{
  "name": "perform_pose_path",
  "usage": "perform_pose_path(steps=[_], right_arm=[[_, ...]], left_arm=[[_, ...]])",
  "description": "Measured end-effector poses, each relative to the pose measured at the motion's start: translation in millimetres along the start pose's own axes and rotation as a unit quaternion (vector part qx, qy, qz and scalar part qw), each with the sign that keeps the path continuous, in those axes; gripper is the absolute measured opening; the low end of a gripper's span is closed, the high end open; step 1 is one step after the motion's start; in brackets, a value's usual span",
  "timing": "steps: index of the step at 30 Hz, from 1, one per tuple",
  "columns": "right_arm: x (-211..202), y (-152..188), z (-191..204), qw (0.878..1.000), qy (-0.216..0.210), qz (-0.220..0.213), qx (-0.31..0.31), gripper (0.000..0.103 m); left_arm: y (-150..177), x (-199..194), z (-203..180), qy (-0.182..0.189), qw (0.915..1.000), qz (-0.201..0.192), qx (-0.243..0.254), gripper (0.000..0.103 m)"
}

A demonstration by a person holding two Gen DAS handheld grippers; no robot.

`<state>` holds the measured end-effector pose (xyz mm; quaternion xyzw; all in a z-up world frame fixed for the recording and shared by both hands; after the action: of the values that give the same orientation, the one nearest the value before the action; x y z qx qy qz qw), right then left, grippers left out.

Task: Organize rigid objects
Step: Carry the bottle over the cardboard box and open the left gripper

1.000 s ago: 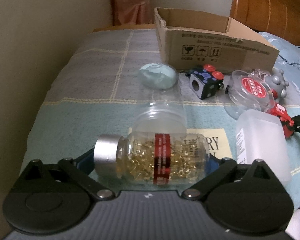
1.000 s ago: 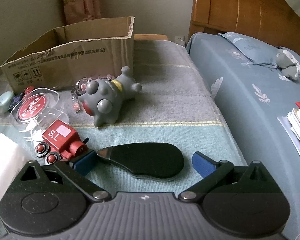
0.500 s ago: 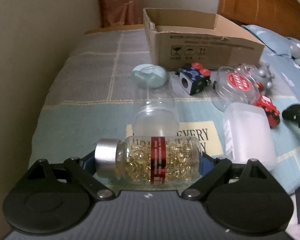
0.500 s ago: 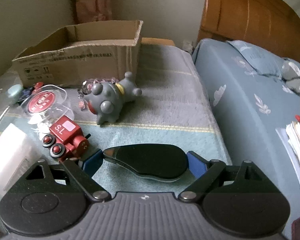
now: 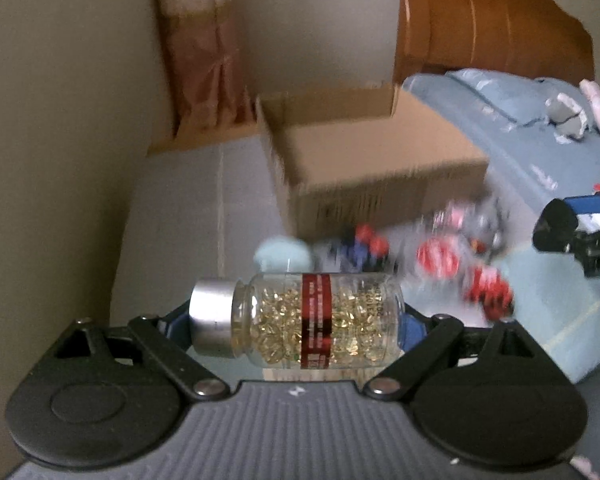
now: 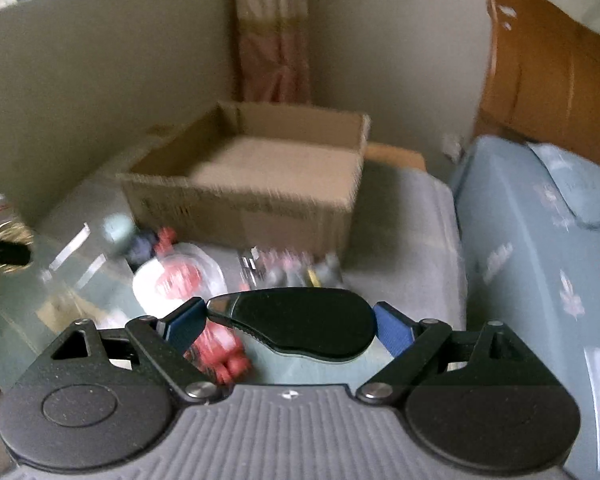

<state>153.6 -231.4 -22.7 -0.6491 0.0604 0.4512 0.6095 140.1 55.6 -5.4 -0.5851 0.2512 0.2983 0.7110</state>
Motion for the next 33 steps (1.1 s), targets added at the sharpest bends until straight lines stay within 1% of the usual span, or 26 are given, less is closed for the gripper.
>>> perform_pose_path(steps=[2,5,9,13,15,17,18,19,21,27,31,33], right_arm=[[-0.9,-15.1,1.1,1.000,-0.010,-0.010,-0.009,0.093],[4.5,-43.8,2.9,0.999,-0.010,-0.025,-0.033,0.093],[22.3,-76.2,-3.8,0.999,-0.014,-0.029,-0.036,0.093],[42.7,-97.0,-15.2,0.999,-0.007,-0.023,-0.035,0.093],[55.0,-104.5,-21.3,0.999,-0.007,-0.021,-0.027,0.093],[66.3,-107.8,-24.9,1.000,-0.005,-0.008,-0.029,0.097],[70.3,-106.0,-25.4,0.999,0.001,-0.001,-0.033,0.103],[72.5,-103.3,-24.1,0.999,0.005,-0.001,-0.041,0.103],[74.9,-99.1,-22.8,0.999,0.000,0.006,-0.047,0.103],[71.7,-87.6,-27.9,1.000,-0.015,0.008,-0.023,0.103],[68.2,-84.6,-26.9,0.999,-0.012,0.013,-0.031,0.103],[63.2,-83.6,-26.8,1.000,-0.002,-0.002,-0.030,0.103]], left_arm=[[-23.5,4.3,-1.1,0.013,0.9999,-0.008,0.001,0.093],[-58.1,18.1,-5.2,0.024,0.9995,-0.016,0.008,0.093],[-98.8,41.6,-17.8,0.017,0.9991,-0.025,0.031,0.093],[-135.2,73.7,-30.2,0.012,0.9991,-0.019,0.036,0.093],[-147.9,88.0,-36.0,0.010,0.9990,-0.016,0.040,0.093],[-159.5,103.8,-41.1,0.008,0.9992,-0.011,0.039,0.093],[-163.6,111.2,-43.1,0.009,0.9992,-0.008,0.037,0.093],[-166.8,116.9,-45.5,0.010,0.9992,-0.004,0.038,0.093],[-171.2,129.8,-49.3,0.008,0.9993,0.005,0.037,0.093],[-182.9,166.1,-59.8,0.001,0.9986,0.031,0.042,0.093],[-188.0,183.6,-65.2,-0.001,0.9982,0.041,0.044,0.093],[-189.9,189.6,-67.4,-0.004,0.9979,0.046,0.046,0.093]])
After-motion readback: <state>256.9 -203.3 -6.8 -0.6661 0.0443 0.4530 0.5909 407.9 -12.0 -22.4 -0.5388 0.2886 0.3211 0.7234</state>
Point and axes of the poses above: each gripper's, at about its wrist camera, not at the fingertips, and x roughly the way its jaws point, z to its left, y to its underside, the point moved 2 cm from there along x, roughly the way its jaws point, and after that the axes turned 13 degrees about -y, right-handed, at the moved point
